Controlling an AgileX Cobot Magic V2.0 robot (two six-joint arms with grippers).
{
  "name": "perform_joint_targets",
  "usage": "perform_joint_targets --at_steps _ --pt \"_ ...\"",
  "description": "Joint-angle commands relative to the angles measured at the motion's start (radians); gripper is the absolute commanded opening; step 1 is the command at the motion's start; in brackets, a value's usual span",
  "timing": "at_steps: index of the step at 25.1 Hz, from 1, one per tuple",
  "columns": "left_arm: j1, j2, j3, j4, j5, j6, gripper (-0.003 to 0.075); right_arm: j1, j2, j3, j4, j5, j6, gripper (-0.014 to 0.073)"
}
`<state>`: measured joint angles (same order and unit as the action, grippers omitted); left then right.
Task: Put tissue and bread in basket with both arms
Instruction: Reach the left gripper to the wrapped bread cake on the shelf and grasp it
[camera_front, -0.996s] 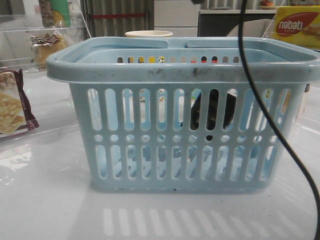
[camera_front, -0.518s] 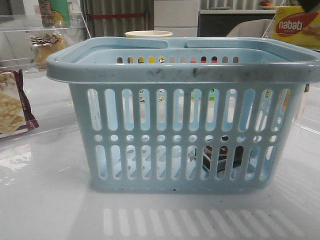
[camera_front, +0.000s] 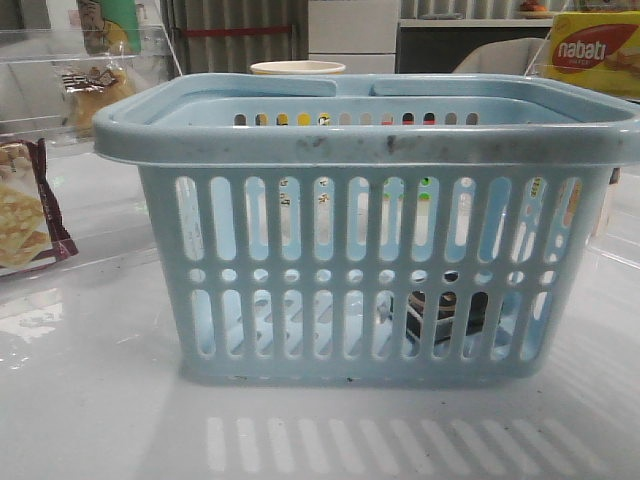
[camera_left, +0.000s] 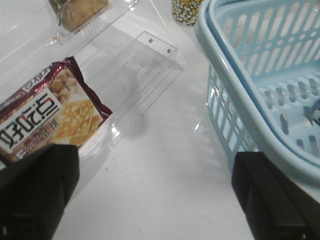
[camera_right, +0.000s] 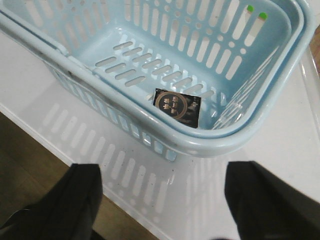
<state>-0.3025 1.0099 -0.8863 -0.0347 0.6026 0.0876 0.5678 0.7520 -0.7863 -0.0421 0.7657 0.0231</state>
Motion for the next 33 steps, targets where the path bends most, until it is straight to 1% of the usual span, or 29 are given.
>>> perform_joint_targets --at_steps 1,3,9,12,17,22,25,30,33 --pt "0.024 0.152 -0.134 0.006 -0.157 -0.008 0.0677 -0.001 -0.006 -0.028 -0.016 -0.06 -0.003 0.0609" --pt "0.061 0.281 -0.231 -0.008 -0.181 -0.008 0.0652 -0.001 -0.006 -0.028 -0.016 -0.06 -0.003 0.0609" --pt "0.156 0.63 -0.538 -0.09 -0.143 -0.008 0.0576 -0.001 -0.006 -0.028 -0.016 -0.06 -0.003 0.0609" --pt "0.18 0.758 -0.677 -0.104 -0.129 -0.008 0.055 -0.001 -0.006 -0.028 -0.016 -0.06 -0.003 0.0609" --pt "0.199 0.916 -0.838 -0.11 -0.161 -0.008 0.0502 -0.001 -0.006 -0.028 -0.016 -0.06 -0.003 0.0609" --pt "0.199 0.977 -0.872 -0.106 -0.262 -0.008 0.0442 -0.001 -0.006 -0.028 -0.016 -0.061 -0.003 0.0609" --pt "0.199 0.986 -0.87 -0.093 -0.292 -0.008 0.0393 -0.001 -0.006 -0.028 -0.016 -0.061 -0.003 0.0609" --pt "0.199 0.986 -0.87 -0.06 -0.299 -0.008 0.027 -0.001 -0.006 -0.028 -0.016 -0.061 -0.003 0.0609" --pt "0.199 0.98 -0.87 -0.06 -0.279 -0.008 0.0194 -0.001 -0.006 -0.028 -0.016 -0.061 -0.003 0.0609"
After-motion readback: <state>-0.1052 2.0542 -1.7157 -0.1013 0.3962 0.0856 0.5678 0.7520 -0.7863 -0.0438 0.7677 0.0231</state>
